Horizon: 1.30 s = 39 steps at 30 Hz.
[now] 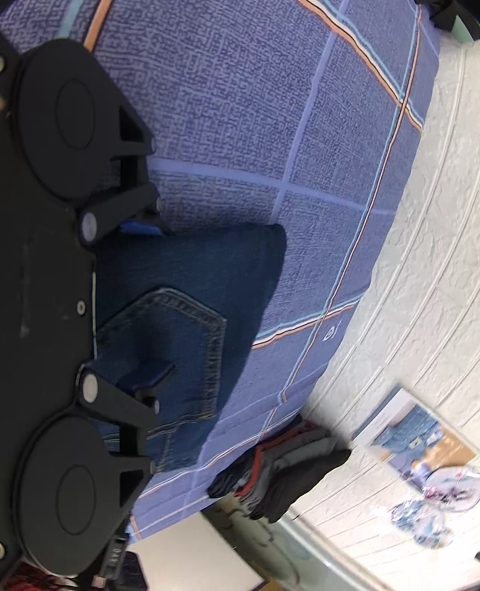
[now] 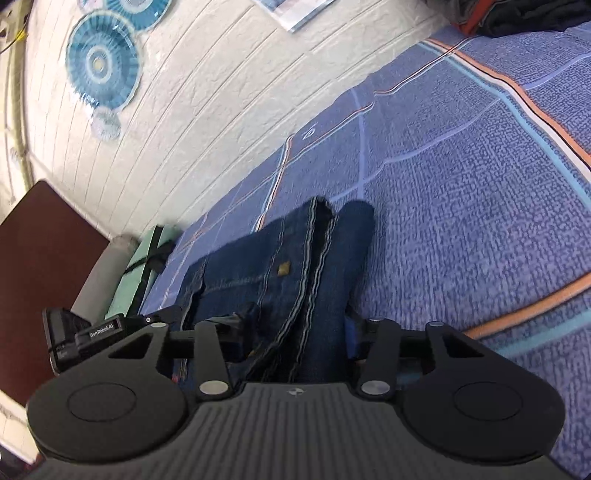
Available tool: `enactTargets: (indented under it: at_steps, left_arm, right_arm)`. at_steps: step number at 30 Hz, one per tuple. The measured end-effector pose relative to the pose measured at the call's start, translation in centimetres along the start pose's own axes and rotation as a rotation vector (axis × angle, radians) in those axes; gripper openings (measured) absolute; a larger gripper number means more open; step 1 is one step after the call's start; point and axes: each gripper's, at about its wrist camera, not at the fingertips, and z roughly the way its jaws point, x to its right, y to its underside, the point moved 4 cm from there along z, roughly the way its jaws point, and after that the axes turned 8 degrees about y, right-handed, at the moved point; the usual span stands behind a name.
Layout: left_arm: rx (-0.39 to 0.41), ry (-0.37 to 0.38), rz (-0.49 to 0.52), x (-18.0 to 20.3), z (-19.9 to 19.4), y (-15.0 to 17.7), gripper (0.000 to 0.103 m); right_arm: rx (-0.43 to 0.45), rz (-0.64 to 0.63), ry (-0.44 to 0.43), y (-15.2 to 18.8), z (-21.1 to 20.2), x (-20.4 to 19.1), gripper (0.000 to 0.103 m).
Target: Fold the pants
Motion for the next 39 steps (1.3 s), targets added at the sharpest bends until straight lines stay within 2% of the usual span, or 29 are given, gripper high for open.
enactTargets:
  at_steps: [5, 9, 12, 17, 20, 21, 22, 24, 25, 26, 30, 35, 39]
  left_arm:
    - [0.006, 0.044, -0.054, -1.0, 1.1, -0.9, 0.071]
    - [0.002, 0.05, -0.064, -1.4, 2.3, -1.9, 0.073]
    - [-0.001, 0.021, -0.003, -0.9, 2.8, -2.1, 0.073]
    - [0.0, -0.05, 0.041, 0.7, 3.4, -2.0, 0.073]
    - [0.005, -0.137, 0.064, 2.1, 3.3, -2.2, 0.05]
    - [0.014, -0.164, 0.068, 2.6, 3.2, -2.2, 0.037]
    - [0.023, -0.186, 0.07, 3.1, 2.9, -2.3, 0.027]
    - [0.052, -0.21, 0.085, 4.5, 2.3, -2.5, 0.017]
    - [0.067, -0.213, 0.097, 5.2, 1.9, -2.6, 0.014]
    - [0.072, -0.209, 0.108, 6.0, 1.6, -2.6, 0.012]
    - [0.082, -0.156, 0.143, 9.6, 1.6, -3.2, 0.009]
    - [0.109, -0.092, 0.201, 14.6, 2.2, -4.0, 0.009]
    - [0.129, -0.027, 0.245, 19.0, 3.1, -5.8, 0.009]
  right_arm:
    - [-0.007, 0.002, -0.003, -0.4, 1.0, -0.2, 0.078]
    - [-0.001, 0.014, -0.003, -0.5, 1.3, -0.2, 0.077]
    - [0.002, 0.018, 0.009, -0.5, 1.4, -0.2, 0.073]
    - [0.014, 0.005, 0.032, -0.7, 1.7, -0.6, 0.065]
    - [0.005, 0.007, 0.033, -0.8, 1.6, -0.6, 0.059]
    - [-0.004, 0.02, 0.027, -1.0, 1.5, -0.6, 0.057]
    - [-0.006, 0.046, 0.012, -1.2, 1.3, -0.6, 0.048]
    - [0.006, 0.077, -0.037, -1.9, 0.3, -0.5, 0.039]
    - [0.022, 0.08, -0.051, -2.3, -0.4, -0.6, 0.029]
    - [0.034, 0.074, -0.069, -2.6, -1.1, -0.7, 0.024]
    - [0.096, 0.016, -0.071, -3.8, -4.2, -0.9, 0.023]
    - [0.166, 0.06, -0.071, -5.0, -7.6, 0.6, 0.022]
    - [0.235, 0.081, -0.079, -7.3, -10.6, 1.2, 0.022]
